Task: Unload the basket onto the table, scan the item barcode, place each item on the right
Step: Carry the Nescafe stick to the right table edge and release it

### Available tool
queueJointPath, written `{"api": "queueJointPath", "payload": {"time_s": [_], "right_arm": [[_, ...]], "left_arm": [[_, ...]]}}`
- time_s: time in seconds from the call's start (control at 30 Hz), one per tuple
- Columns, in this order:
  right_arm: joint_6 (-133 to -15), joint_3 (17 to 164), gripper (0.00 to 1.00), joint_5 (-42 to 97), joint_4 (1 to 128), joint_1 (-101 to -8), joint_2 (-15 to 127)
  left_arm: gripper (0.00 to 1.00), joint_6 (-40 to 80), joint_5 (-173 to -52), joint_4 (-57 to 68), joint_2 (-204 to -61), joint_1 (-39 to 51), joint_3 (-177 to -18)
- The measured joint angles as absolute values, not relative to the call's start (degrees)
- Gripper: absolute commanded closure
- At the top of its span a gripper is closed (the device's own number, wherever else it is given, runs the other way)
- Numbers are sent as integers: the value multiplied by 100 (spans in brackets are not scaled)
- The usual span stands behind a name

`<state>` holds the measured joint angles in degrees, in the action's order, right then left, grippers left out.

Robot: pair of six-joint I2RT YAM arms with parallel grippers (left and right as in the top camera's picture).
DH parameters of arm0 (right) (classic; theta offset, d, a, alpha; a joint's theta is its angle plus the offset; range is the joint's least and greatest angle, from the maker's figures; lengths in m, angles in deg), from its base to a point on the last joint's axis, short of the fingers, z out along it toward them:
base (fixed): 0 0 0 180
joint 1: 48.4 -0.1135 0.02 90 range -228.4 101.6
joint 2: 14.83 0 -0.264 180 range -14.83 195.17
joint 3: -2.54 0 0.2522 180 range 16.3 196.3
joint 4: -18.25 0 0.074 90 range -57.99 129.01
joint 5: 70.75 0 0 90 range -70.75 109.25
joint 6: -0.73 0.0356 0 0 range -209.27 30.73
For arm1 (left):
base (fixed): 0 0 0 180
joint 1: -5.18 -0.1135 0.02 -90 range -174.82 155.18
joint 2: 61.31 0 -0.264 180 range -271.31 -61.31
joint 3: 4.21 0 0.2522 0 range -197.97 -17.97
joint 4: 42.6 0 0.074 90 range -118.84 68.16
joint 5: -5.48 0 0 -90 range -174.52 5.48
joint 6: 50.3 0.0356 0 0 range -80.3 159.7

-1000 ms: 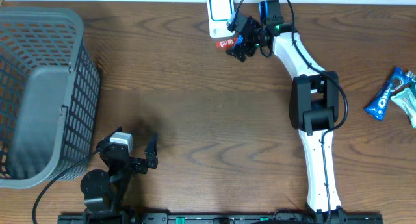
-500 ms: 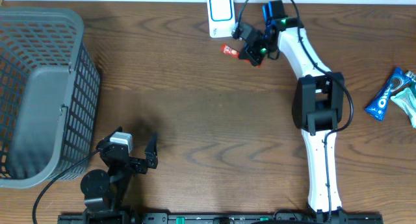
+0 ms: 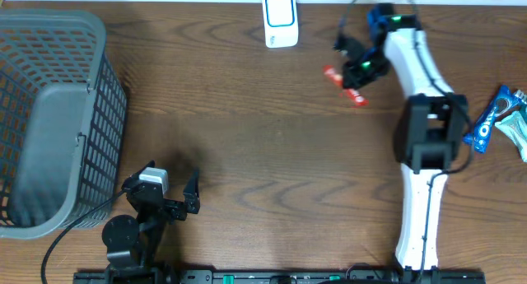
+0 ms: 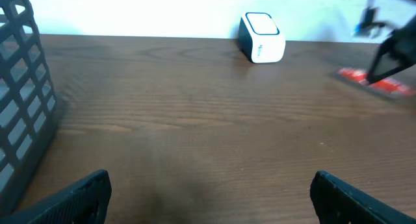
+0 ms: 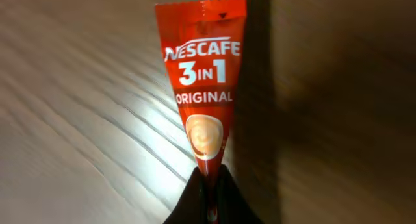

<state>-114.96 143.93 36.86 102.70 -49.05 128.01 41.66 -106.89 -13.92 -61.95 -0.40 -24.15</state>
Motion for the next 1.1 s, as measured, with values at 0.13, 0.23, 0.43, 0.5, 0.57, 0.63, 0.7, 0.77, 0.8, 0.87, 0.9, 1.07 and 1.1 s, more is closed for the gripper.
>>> {"api": "queueJointPath", "payload": {"time_s": [0.13, 0.23, 0.43, 0.5, 0.57, 0.63, 0.7, 0.77, 0.8, 0.87, 0.9, 1.07, 1.1], "right_arm": [[-10884, 14393, 99, 3266, 10393, -4234, 12174], [-10451, 14398, 99, 3089, 10437, -3572, 11814], [-9656, 14400, 99, 2700, 10078, -2540, 11986], [-9463, 14393, 99, 2580, 9818, -2323, 12179], [-9347, 14389, 99, 2506, 9637, -2181, 12375], [-9253, 14369, 98, 2455, 9479, -2074, 12609], [-9170, 14352, 99, 2420, 9444, -2020, 12812], [-9113, 14323, 99, 2403, 9425, -1987, 12965], [-9105, 14315, 92, 2412, 9427, -1980, 13000], [-9054, 14315, 23, 2396, 9407, -1976, 13007], [-9076, 14319, 1, 2392, 9414, -1976, 13007], [-9092, 14319, 1, 2396, 9733, -1972, 12876], [-9083, 14319, 1, 2405, 9838, -1972, 12786]], "left_arm": [[2, 4168, -10689, -1390, -6195, -40, -2415], [2, 4166, -10689, -1390, -6195, -40, -2415], [2, 4166, -10689, -1390, -6195, -40, -2415], [2, 4168, -10689, -1390, -6195, -40, -2415], [2, 4166, -10689, -1390, -6195, -40, -2415], [2, 4168, -10689, -1390, -6195, -40, -2415], [2, 4168, -10689, -1390, -6195, -40, -2415], [2, 4166, -10689, -1390, -6195, -40, -2415], [2, 4168, -10689, -1390, -6195, -40, -2415], [2, 4168, -10689, -1390, -6195, -40, -2415], [2, 4166, -10689, -1390, -6195, -40, -2415], [2, 4166, -10689, -1390, -6195, -40, -2415], [2, 4166, -10689, -1390, -6195, -40, -2415]]}}
